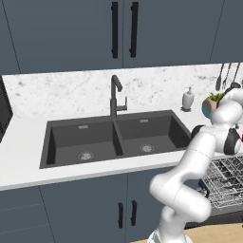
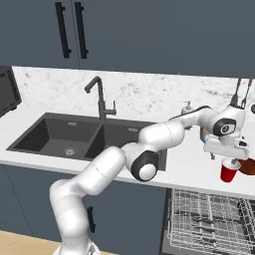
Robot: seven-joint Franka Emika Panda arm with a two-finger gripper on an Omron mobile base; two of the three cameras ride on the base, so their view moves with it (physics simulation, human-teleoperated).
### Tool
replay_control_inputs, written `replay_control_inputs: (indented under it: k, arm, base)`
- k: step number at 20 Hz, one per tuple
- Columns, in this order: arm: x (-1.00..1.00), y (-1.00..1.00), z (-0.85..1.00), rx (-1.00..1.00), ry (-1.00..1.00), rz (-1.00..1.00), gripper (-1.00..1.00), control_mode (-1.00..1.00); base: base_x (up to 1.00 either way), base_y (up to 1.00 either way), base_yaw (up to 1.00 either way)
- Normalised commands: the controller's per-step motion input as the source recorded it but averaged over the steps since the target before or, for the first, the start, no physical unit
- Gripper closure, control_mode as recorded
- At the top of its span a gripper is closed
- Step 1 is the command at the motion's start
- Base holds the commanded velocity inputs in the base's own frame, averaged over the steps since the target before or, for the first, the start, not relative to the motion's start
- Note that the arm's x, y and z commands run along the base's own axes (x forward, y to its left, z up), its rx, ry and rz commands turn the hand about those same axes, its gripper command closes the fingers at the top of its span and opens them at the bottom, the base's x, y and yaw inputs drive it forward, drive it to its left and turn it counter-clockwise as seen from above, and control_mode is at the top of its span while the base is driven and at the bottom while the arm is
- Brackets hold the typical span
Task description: Pick up the cup and bowl from the counter, place them in the dishwasher, and close the dishwasher door.
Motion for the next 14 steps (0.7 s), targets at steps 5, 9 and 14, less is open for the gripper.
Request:
replay_control_inputs:
  k: [5,9,14]
  arm:
    - [-0.12,0.0,-0.33,0.0,0.0,0.0,-1.0,-1.0]
    - [-0.02,0.0,-0.29,0.0,0.0,0.0,-1.0,-1.0]
    - [0.0,0.0,-0.04,0.0,0.02,0.0,-1.0,-1.0]
  base:
    - [0.0,0.0,0.0]
    - [0.0,0.0,0.0]
    - [0.0,0.0,0.0]
